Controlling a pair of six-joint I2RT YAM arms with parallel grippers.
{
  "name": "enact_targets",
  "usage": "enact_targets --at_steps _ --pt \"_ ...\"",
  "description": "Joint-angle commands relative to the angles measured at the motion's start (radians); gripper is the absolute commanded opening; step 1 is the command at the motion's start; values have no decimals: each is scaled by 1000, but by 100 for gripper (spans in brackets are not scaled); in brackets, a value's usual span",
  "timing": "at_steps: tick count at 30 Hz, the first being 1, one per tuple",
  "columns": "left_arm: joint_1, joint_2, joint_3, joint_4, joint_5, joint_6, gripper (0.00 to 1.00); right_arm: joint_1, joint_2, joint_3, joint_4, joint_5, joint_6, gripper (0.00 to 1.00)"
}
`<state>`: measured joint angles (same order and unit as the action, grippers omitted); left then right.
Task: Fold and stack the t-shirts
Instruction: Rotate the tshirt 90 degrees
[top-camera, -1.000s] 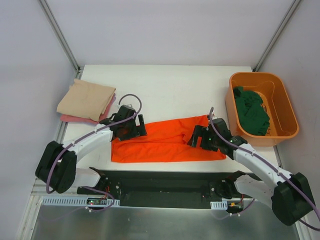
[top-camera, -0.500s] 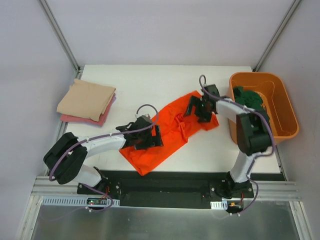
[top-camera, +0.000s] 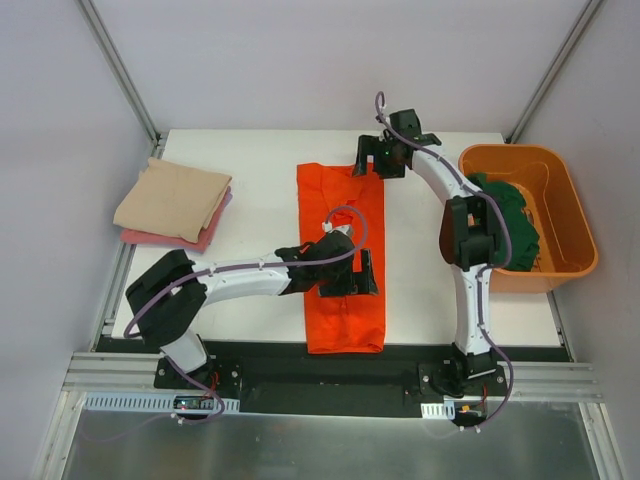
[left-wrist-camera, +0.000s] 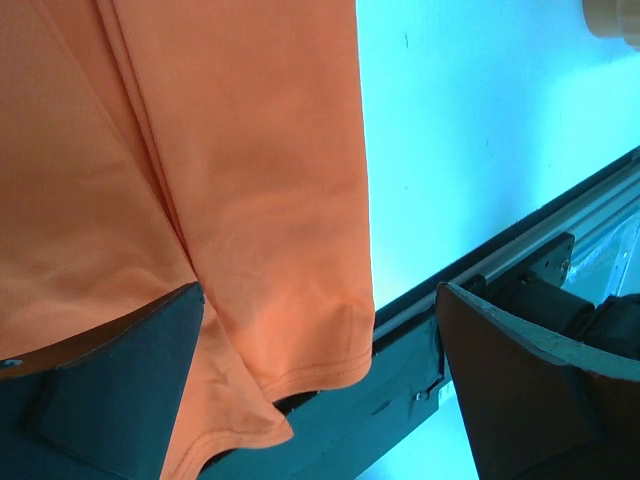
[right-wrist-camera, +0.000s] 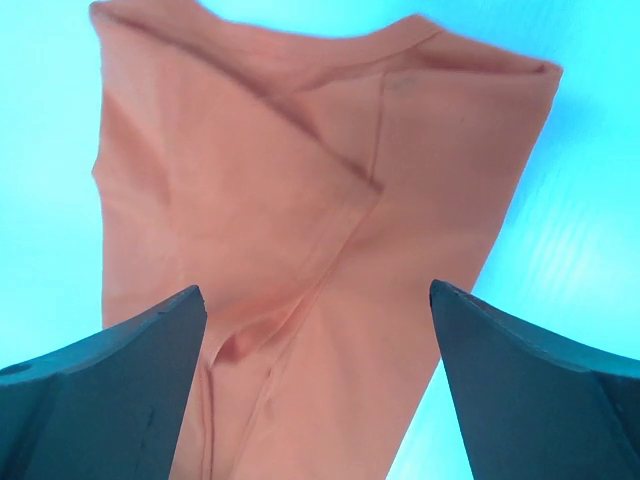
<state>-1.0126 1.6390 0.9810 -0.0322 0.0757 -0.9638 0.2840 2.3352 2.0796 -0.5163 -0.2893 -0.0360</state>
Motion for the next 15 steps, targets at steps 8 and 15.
enact_targets --at_steps 8,15 --pt "3 -212 -142 -141 -48 135 99 115 -612 -655 67 59 34 96" --pt "43 -223 -171 -140 -117 161 99 221 -720 -1015 280 -57 154 96"
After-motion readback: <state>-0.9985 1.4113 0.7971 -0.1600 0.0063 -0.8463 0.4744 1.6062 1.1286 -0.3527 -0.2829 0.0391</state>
